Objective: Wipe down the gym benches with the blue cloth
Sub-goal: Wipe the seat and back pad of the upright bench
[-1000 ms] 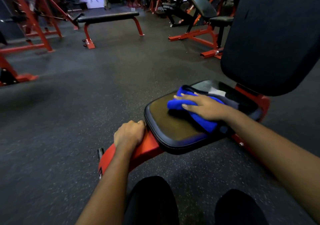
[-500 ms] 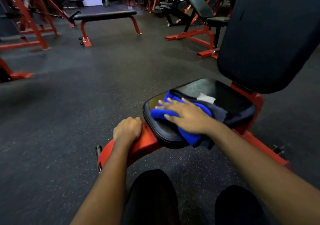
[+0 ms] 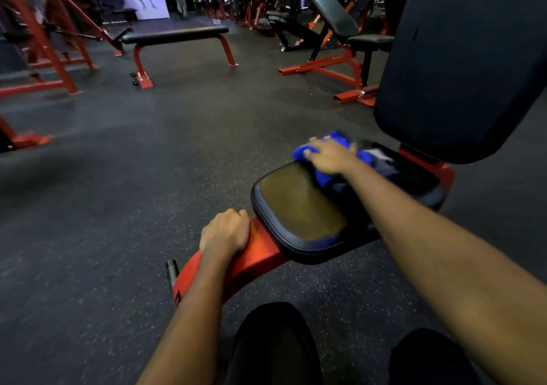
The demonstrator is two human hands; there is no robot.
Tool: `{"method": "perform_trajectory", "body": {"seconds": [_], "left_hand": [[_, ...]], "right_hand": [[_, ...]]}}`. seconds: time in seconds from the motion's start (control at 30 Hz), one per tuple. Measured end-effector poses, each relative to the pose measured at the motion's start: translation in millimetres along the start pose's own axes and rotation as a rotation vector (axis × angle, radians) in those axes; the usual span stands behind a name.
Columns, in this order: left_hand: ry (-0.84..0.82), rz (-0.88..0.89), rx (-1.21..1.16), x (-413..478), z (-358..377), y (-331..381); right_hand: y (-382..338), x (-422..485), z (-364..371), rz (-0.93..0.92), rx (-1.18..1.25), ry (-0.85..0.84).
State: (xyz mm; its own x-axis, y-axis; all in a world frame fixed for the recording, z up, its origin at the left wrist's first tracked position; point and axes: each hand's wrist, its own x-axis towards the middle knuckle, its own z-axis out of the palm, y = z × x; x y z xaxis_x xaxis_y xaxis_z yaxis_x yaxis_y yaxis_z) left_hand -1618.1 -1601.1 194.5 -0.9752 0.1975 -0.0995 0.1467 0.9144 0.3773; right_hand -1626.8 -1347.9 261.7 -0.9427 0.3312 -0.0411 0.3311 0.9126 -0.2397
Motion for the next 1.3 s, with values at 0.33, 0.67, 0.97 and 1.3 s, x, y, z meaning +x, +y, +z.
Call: {"method": "perform_trajectory", "body": {"seconds": [0.33,0.67,0.97,1.3], "left_hand": [[-0.001,0.000,-0.023,-4.9,-5.4,-4.8],[0.029,-0.032,-0.039,-1.5,-0.6,-4.8],[0.277,0.009,-0.442,8.1,-13.5,21.2],[0.118,0.026,-0.379,30.9,-12.2,81.7]], "right_hand": [[-31.2,-153.4,33.8,-0.348,0.025,0.096],[-28.0,-105.0,27.6,-0.112,-0.073,0.075],[49.2,-1.5,-4.1,0.047,-0.030,0.063],[71.5,-2.3,-4.4,0.061,-0.094,0.043]]}}
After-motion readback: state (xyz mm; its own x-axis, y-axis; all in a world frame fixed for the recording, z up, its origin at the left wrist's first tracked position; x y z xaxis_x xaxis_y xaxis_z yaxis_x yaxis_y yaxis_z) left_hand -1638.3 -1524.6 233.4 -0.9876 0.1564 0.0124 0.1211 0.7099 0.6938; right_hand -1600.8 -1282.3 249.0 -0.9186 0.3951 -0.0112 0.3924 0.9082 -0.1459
